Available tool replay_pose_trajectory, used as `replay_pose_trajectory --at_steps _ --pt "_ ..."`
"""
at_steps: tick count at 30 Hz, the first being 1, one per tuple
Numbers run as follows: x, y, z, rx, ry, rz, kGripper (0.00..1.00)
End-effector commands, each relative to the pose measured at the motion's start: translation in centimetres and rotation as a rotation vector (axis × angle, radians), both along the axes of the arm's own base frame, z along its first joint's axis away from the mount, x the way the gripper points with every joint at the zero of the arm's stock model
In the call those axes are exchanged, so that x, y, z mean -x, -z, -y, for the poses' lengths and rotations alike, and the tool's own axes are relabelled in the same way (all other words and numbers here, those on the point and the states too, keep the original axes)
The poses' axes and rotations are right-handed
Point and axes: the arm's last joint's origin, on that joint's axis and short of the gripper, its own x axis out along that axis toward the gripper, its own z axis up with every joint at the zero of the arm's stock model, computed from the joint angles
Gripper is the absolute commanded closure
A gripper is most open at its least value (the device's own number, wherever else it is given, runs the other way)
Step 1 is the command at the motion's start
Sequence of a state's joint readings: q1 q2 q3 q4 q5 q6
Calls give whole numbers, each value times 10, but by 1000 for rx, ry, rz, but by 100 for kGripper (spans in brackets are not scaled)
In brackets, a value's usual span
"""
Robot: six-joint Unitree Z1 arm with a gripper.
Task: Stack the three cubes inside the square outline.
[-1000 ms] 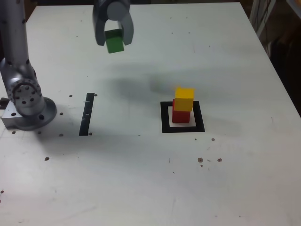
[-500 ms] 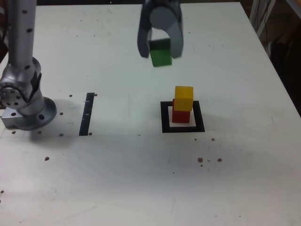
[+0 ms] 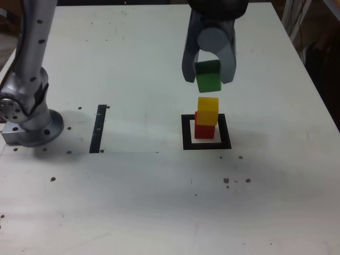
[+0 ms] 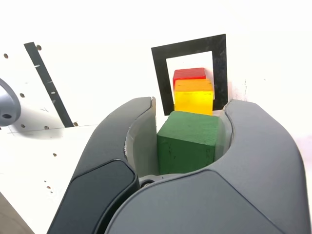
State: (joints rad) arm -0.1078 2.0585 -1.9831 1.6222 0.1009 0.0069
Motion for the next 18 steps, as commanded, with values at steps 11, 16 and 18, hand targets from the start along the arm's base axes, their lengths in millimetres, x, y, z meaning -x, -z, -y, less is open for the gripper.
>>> replay_pose_trajectory --at_steps 11,16,18 --pt "-9 19 3 -10 -13 -65 85" --pt "-11 23 4 -23 -11 -73 83" --pt "-12 25 4 -31 -10 -80 82"
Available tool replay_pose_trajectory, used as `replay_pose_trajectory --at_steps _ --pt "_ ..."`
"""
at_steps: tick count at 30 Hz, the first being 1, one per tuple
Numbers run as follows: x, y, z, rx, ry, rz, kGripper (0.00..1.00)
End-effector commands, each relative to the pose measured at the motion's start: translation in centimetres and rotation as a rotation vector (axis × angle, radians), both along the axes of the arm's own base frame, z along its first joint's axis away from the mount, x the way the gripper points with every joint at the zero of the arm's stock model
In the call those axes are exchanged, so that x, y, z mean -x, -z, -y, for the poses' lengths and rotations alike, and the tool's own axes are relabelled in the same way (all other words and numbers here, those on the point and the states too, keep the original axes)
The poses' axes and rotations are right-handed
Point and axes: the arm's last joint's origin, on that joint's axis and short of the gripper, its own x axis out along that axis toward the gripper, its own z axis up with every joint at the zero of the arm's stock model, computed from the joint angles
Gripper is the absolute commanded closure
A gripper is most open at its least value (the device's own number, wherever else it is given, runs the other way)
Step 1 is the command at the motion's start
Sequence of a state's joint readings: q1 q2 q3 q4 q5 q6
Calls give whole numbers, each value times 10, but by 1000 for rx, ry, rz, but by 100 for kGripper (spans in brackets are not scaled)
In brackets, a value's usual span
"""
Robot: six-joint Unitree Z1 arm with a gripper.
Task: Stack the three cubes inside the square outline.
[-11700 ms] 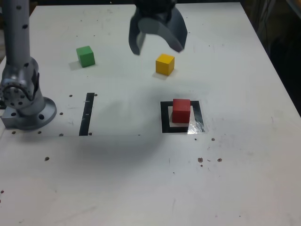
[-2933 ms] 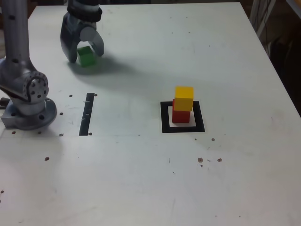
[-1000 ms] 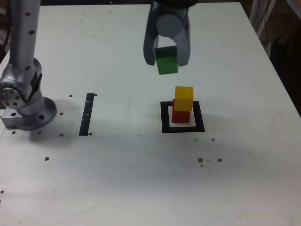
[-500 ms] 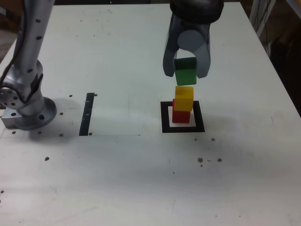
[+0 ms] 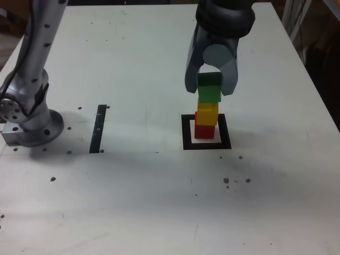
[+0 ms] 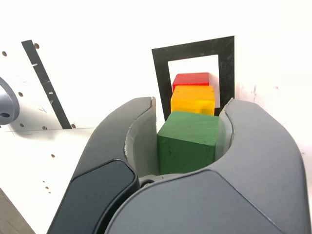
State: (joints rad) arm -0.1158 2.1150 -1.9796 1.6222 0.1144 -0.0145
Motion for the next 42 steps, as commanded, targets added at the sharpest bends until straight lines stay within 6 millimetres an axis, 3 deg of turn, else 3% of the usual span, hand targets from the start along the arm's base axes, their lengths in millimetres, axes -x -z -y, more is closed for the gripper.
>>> replay_pose_trajectory --at_steps 1,12,23,28,34,36,42 --pt "0 5 1 -12 2 -30 81" --pt "-2 13 1 -18 2 -55 81" --pt "-3 18 2 -3 -2 -75 69" --pt "-4 19 2 3 -6 -74 56" --pt "-3 17 2 1 -15 -66 14" --pt "-2 13 2 0 -16 -56 5" --pt "5 1 0 -17 -11 -25 1"
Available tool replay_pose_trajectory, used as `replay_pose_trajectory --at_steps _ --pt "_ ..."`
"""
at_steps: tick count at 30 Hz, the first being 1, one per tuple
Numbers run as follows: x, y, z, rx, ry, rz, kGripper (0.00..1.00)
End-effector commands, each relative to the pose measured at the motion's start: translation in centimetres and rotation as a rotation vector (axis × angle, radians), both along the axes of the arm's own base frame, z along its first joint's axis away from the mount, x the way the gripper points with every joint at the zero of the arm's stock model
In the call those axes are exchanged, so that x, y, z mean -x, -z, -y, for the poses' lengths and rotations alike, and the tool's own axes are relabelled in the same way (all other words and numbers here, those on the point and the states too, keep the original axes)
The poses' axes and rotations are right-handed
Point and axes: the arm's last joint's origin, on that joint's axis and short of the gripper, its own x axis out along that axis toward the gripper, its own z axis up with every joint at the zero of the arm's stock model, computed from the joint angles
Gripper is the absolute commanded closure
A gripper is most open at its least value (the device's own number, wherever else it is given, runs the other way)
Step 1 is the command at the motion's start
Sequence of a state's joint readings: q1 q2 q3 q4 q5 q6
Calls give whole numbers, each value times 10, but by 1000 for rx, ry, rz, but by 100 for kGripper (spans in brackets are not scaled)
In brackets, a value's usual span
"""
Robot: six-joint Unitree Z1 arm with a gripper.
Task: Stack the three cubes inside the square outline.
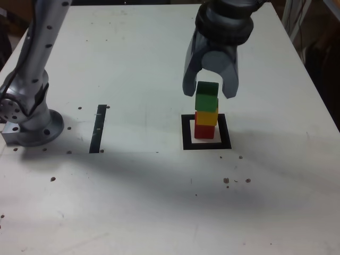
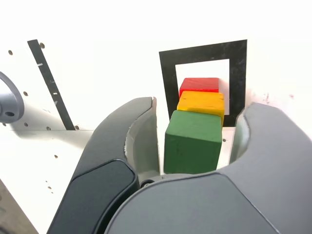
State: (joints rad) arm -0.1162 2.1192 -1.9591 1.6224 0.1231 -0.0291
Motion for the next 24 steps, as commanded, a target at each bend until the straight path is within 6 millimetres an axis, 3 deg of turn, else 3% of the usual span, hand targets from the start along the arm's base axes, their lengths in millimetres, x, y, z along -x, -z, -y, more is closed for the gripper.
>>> replay_pose_trajectory --at_steps 1,5,8,15,19,24 --pt "5 -6 0 -4 1 1 1" --pt "12 -19 0 4 2 34 1" --pt "29 -38 0 18 7 79 1" --pt "100 -83 -6 51 17 169 1" --pt "139 -87 -13 66 10 160 1" --pt "164 -73 -17 74 -3 87 1"
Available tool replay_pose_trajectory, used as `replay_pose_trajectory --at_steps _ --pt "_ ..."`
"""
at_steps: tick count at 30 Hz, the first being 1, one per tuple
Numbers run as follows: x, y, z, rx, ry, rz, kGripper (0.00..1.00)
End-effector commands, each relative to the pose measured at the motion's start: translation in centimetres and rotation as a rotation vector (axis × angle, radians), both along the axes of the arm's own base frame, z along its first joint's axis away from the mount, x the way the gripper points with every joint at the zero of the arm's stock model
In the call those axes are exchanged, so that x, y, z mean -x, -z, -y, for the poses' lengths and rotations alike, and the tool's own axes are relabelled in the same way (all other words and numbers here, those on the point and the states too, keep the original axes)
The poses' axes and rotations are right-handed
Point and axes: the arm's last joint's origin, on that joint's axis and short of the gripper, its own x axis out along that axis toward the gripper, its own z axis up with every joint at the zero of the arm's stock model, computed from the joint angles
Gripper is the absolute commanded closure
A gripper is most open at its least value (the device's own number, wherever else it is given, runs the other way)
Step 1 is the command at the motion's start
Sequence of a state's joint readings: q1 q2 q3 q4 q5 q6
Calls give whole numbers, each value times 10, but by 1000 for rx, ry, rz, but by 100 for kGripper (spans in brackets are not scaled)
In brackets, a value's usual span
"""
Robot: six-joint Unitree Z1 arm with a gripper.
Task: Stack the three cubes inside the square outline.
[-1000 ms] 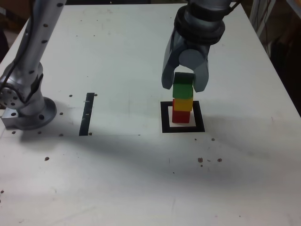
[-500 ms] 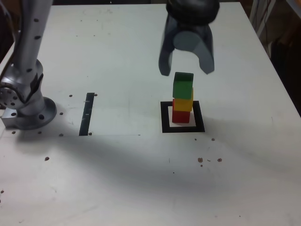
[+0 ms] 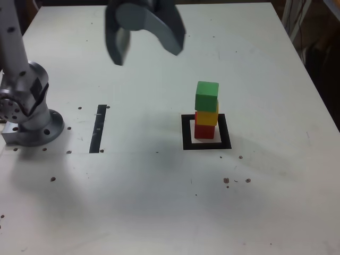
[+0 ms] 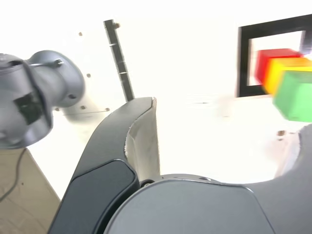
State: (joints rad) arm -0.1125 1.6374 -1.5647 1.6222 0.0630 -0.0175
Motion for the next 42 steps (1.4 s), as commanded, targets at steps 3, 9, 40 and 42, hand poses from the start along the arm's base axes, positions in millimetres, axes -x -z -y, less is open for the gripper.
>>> replay_pose_trajectory --at_steps 3,9,40,42 --pt "22 8 -3 1 -7 -46 1" --pt "39 33 -6 -15 -30 -130 1" --pt "60 125 -8 -6 -36 -294 0" --pt "56 129 -8 -6 -36 -301 0"
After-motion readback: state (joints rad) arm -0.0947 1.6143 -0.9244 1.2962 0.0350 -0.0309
